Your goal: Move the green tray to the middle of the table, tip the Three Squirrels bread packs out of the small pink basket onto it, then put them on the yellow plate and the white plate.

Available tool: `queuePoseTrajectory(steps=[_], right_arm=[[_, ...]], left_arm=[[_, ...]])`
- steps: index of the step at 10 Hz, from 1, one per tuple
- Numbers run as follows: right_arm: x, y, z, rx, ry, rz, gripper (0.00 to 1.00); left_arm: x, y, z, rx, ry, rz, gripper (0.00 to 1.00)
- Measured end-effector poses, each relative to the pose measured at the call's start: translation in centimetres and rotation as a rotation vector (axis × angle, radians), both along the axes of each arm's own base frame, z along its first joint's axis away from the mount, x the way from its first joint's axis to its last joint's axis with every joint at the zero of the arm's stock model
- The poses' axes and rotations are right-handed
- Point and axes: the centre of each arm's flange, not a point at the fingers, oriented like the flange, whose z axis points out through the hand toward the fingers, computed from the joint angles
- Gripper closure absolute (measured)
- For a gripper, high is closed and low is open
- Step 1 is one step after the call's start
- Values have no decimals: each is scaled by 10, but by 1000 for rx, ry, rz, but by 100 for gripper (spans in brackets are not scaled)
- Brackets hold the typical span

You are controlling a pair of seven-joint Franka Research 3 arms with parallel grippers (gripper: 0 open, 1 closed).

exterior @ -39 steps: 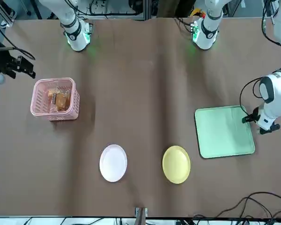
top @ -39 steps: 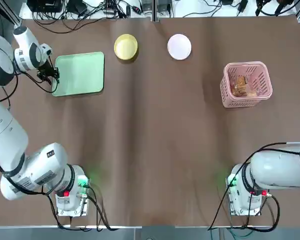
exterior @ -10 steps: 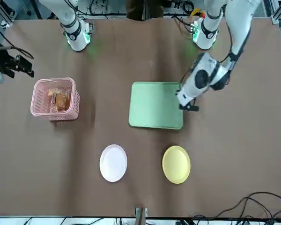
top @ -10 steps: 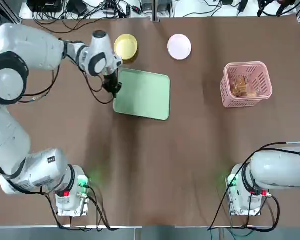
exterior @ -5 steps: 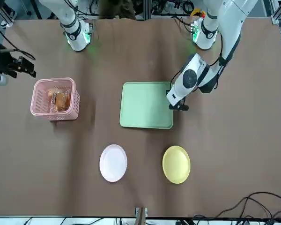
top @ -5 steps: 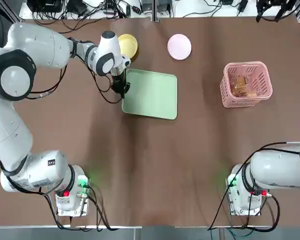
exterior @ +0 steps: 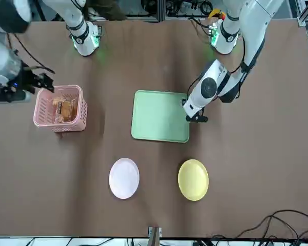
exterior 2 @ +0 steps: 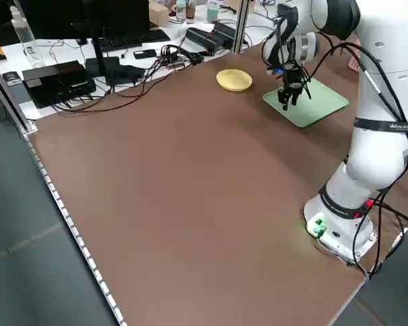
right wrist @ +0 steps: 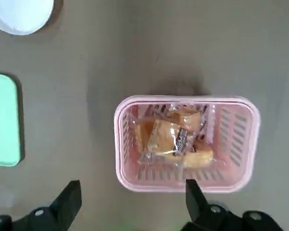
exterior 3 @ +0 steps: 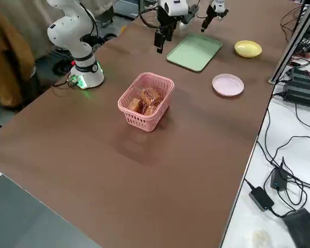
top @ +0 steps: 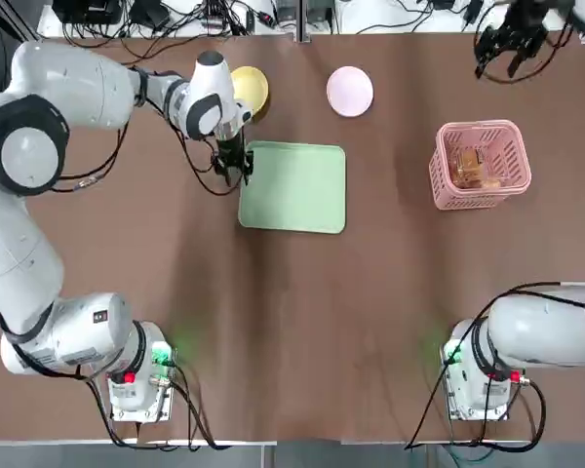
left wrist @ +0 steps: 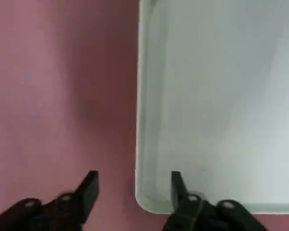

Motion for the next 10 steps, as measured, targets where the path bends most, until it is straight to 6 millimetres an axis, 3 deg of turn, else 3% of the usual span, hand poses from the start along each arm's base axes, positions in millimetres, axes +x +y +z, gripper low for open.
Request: queuePoseTrajectory(steps=[1,2,4,5,7,8,10], right_arm=[[-5,6,-25,-1,-6,12,4],[-10,10,-48,-2,-15,19,5],[-19,17,-84,-3,-27,34,6],[-23,18,-98,-3,-39,36,6],[-30,17,-121,-3,-52,35,6],[-30,17,-131,-2,-48,34,6],[-30,18,-158,-1,-27,36,6]], left_arm=[[29,23,22,31,12,40,10],[64,58,55,43,10,77,0],[117,127,127,46,-6,140,0],[129,149,156,49,-6,151,0],[142,195,198,40,-19,138,0],[145,220,212,38,-35,146,0],[145,248,235,45,-75,161,0]])
